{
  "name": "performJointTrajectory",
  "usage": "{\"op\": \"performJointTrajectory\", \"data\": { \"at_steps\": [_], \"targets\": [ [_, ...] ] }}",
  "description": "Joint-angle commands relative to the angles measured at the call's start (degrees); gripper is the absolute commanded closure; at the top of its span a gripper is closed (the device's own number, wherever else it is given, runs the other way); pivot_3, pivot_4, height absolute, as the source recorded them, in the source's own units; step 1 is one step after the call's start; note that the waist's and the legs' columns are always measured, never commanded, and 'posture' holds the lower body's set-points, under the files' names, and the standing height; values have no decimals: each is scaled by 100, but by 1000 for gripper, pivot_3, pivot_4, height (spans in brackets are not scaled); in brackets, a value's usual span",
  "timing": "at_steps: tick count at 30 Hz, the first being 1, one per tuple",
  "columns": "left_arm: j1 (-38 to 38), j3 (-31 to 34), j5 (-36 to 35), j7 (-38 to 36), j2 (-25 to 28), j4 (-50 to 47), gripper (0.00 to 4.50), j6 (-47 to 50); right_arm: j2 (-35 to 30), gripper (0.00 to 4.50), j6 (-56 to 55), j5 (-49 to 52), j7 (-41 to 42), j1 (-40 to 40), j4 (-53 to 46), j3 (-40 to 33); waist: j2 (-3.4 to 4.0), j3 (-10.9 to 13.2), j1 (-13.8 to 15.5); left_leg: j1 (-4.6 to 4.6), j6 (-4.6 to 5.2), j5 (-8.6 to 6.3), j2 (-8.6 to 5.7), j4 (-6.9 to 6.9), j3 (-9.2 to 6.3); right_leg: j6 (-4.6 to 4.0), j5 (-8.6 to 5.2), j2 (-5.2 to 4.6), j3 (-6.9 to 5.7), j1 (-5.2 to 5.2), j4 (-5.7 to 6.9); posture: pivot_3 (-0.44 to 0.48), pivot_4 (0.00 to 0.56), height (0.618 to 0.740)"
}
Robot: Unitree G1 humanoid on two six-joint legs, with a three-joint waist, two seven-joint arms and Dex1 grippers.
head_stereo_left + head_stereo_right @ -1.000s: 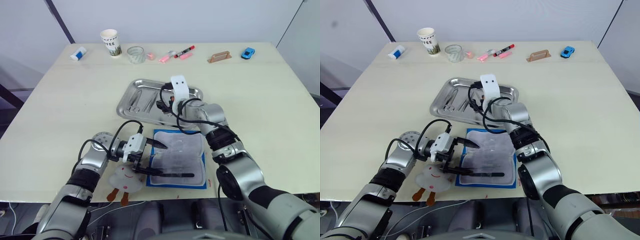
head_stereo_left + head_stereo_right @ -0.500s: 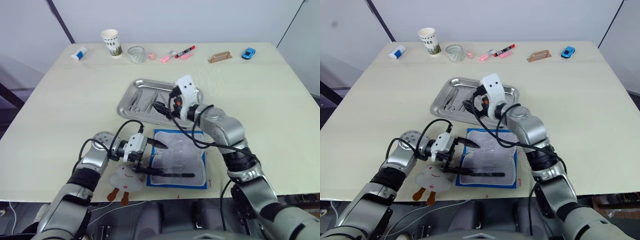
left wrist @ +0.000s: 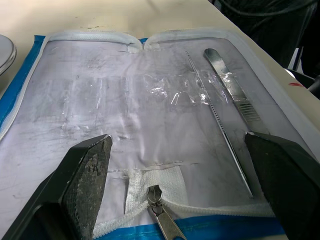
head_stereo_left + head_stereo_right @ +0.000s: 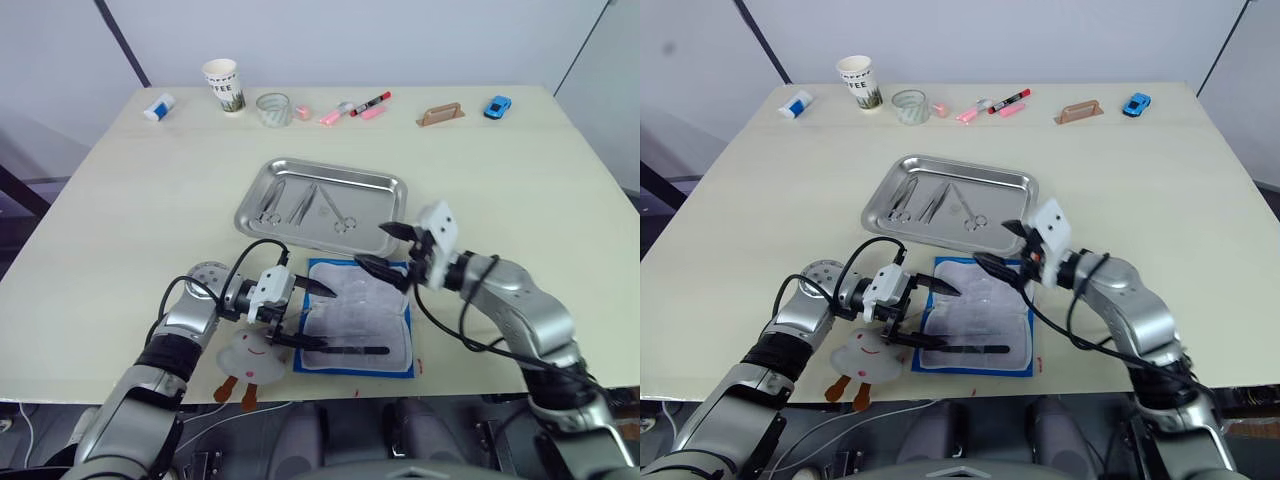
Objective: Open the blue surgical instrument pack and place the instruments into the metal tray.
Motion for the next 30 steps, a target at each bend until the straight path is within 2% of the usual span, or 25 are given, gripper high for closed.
{"op": "performJointTrajectory", "data": {
  "at_steps": [1,7,17,21,30],
  "targets": [
    [144,-195,184,-226,77,124,0,91,-437,84,-369,198,545,346,-493,-129,-2,1,-1,1,0,0,0,0,-1,0,0,0,0,1,0,0,150,728],
    [164,-195,177,-226,97,93,0,101,-1164,84,-908,196,1130,991,-671,-319,-5,3,9,2,0,0,0,0,1,1,-1,0,1,2,-1,0,150,728],
    [140,-239,155,-226,169,181,0,27,-2083,84,-1971,326,2075,2173,-677,-1158,-7,4,24,10,0,0,0,1,0,18,-10,3,2,9,-2,0,150,728],
    [97,-277,159,-226,183,307,0,-55,-2193,84,-2159,202,2154,2204,-592,-1136,-7,4,25,13,0,0,0,1,0,17,-10,5,3,10,-1,0,150,728],
    [41,-369,156,-226,155,702,0,-367,-1914,84,-1593,-140,1612,1490,-813,-288,-3,1,49,17,0,0,1,3,-1,2,-1,7,4,12,1,0,150,728]
  ]
}}
